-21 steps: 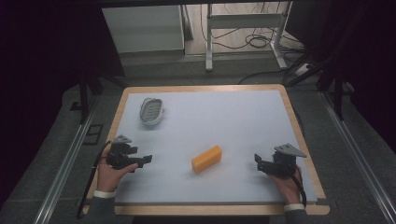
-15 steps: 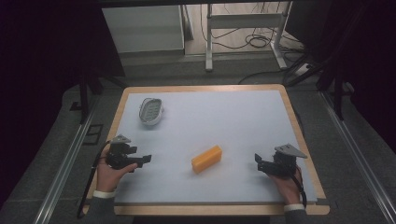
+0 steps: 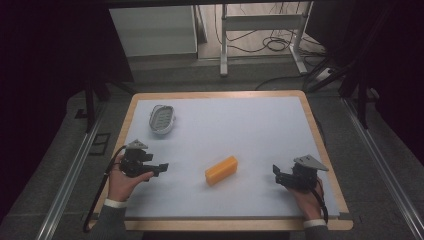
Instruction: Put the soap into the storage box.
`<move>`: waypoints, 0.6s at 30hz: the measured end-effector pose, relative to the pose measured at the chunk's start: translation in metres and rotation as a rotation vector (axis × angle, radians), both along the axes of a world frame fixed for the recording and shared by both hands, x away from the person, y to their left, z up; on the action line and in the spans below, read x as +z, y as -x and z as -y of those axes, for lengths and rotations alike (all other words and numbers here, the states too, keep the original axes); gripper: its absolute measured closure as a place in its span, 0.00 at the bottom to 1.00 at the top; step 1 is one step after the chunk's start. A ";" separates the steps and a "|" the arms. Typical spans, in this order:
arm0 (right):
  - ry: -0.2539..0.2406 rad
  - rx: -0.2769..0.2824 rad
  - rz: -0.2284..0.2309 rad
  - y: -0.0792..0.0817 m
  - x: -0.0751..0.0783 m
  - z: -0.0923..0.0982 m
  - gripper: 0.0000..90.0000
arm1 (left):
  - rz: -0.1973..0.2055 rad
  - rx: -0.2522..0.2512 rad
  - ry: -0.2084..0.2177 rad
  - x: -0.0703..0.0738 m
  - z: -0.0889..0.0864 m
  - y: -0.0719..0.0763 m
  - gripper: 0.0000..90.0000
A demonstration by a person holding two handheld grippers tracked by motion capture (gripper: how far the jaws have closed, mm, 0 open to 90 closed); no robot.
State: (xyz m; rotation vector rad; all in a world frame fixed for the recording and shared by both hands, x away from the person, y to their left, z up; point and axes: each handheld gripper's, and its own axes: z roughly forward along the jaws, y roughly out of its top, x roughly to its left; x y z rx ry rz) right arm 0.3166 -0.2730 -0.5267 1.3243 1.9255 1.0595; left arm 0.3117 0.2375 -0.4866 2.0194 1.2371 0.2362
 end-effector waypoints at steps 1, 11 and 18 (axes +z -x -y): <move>0.000 0.001 0.001 0.000 0.000 0.000 0.08 | 0.003 -0.002 -0.003 0.003 0.000 0.000 0.23; 0.009 0.000 0.006 0.001 0.000 -0.001 0.08 | 0.011 -0.032 -0.033 0.022 0.006 -0.006 0.23; 0.008 -0.004 0.007 0.001 0.000 -0.001 0.08 | 0.020 -0.073 -0.059 0.033 0.016 -0.011 0.23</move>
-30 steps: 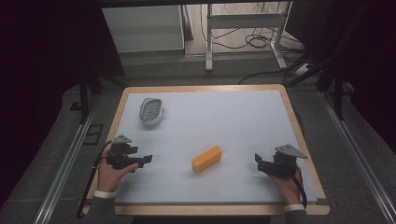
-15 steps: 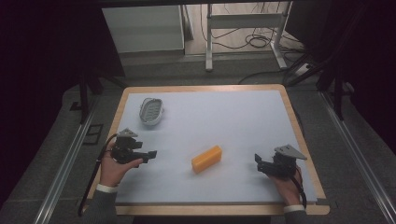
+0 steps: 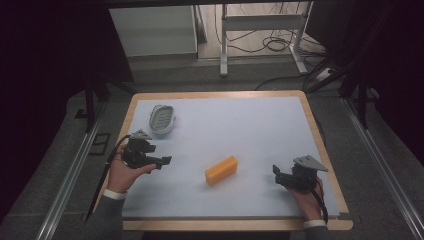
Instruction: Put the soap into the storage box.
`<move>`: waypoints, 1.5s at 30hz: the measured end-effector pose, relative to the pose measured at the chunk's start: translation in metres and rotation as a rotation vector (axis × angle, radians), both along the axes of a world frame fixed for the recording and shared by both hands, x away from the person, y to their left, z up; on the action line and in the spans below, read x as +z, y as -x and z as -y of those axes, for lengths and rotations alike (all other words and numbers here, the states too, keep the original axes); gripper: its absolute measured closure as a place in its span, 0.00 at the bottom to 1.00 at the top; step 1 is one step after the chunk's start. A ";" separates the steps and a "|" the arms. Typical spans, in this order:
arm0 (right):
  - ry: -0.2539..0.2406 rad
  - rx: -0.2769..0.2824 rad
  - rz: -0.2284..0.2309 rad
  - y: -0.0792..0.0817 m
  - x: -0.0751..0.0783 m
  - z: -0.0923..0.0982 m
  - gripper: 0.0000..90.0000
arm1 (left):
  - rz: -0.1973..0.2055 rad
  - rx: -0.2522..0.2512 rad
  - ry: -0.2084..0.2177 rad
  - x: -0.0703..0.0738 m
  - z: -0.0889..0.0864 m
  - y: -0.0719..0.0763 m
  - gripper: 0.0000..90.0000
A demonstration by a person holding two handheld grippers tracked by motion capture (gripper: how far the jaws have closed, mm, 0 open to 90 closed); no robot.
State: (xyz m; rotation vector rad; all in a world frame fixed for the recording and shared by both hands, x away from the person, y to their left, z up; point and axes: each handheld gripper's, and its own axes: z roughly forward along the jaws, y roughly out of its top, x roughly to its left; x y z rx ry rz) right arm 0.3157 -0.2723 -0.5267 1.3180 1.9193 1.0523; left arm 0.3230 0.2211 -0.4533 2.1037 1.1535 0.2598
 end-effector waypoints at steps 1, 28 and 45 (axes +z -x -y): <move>0.000 -0.001 0.000 0.000 0.000 0.000 0.08 | 0.002 -0.006 -0.003 0.002 0.002 0.000 0.23; -0.001 -0.010 -0.001 0.000 0.000 0.000 0.08 | 0.002 -0.110 -0.062 0.018 0.046 -0.011 0.22; 0.000 -0.011 -0.002 0.000 0.000 0.000 0.08 | -0.013 -0.171 -0.092 0.020 0.074 -0.018 0.21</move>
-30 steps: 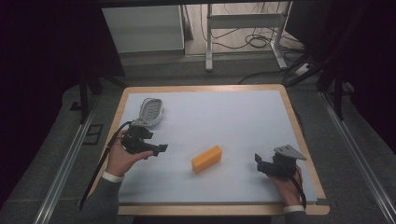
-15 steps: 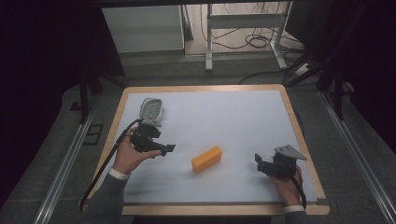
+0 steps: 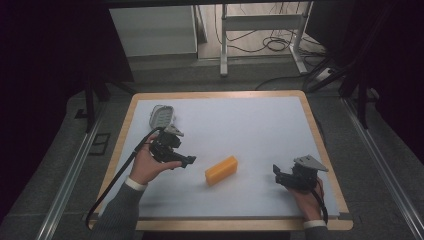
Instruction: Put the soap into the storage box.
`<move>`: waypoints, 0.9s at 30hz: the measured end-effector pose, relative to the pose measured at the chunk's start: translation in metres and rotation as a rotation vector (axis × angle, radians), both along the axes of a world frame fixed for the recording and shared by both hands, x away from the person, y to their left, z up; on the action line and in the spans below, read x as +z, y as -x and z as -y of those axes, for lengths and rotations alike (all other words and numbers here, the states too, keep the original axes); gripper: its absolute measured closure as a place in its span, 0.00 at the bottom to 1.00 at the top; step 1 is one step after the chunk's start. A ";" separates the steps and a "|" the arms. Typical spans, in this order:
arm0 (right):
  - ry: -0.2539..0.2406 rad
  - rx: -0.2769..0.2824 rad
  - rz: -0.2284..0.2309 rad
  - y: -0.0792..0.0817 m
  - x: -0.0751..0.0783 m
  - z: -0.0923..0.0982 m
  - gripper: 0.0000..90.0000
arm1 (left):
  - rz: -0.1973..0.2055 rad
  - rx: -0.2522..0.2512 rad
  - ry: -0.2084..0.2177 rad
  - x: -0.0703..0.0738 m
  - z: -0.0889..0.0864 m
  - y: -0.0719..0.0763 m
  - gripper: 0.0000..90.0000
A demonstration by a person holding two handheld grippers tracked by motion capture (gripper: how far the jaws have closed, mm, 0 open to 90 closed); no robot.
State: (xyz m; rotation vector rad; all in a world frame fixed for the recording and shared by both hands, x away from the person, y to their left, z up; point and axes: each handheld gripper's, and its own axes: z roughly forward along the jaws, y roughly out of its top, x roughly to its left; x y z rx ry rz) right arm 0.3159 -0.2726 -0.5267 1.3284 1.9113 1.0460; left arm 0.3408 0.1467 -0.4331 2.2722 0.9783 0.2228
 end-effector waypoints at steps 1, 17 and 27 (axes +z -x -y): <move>0.000 0.000 0.000 0.000 0.000 0.000 0.08 | 0.000 0.000 0.000 0.000 0.000 0.000 0.21; 0.000 0.000 0.000 0.000 0.000 0.000 0.08 | 0.004 -0.039 -0.010 0.000 0.024 -0.005 0.21; 0.001 -0.002 0.000 0.000 0.000 0.000 0.08 | 0.014 -0.065 -0.025 0.001 0.040 -0.004 0.21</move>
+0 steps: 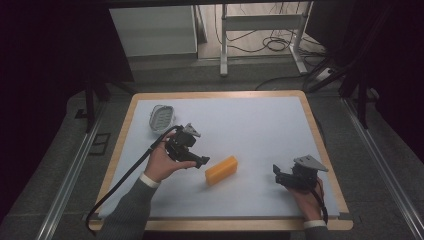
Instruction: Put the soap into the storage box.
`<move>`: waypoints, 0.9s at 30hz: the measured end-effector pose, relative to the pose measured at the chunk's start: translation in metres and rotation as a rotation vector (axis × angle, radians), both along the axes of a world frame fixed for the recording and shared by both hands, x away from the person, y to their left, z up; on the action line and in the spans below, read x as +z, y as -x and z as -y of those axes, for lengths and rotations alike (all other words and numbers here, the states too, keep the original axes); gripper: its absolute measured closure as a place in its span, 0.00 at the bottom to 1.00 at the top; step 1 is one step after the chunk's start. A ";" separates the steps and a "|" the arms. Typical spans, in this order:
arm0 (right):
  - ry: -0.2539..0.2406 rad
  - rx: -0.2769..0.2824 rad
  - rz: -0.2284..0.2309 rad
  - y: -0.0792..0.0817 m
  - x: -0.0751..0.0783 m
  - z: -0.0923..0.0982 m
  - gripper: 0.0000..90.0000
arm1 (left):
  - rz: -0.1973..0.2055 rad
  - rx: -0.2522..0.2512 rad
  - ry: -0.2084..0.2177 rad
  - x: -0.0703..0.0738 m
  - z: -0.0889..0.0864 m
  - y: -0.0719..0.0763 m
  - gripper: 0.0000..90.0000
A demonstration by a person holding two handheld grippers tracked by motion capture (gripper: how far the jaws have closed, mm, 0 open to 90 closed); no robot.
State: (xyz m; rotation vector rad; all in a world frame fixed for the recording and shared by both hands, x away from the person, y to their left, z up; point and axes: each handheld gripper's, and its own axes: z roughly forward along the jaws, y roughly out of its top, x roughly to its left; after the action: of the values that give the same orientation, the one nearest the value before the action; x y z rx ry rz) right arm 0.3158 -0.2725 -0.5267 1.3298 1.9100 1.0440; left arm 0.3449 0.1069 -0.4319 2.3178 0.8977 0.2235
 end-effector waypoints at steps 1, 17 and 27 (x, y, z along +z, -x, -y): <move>0.000 0.000 0.000 0.000 0.000 0.000 0.08 | -0.001 0.000 -0.003 -0.001 0.001 0.001 0.21; 0.002 -0.005 -0.001 0.000 0.000 0.000 0.08 | -0.025 -0.031 -0.016 -0.012 0.030 0.000 0.22; 0.004 -0.006 0.001 0.000 0.000 0.000 0.08 | -0.033 -0.054 -0.026 -0.020 0.053 0.002 0.22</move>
State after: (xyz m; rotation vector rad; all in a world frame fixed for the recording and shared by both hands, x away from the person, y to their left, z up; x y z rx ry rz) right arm 0.3161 -0.2726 -0.5268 1.3317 1.9058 1.0374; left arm 0.3430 0.0539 -0.4514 2.3726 0.8512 0.1756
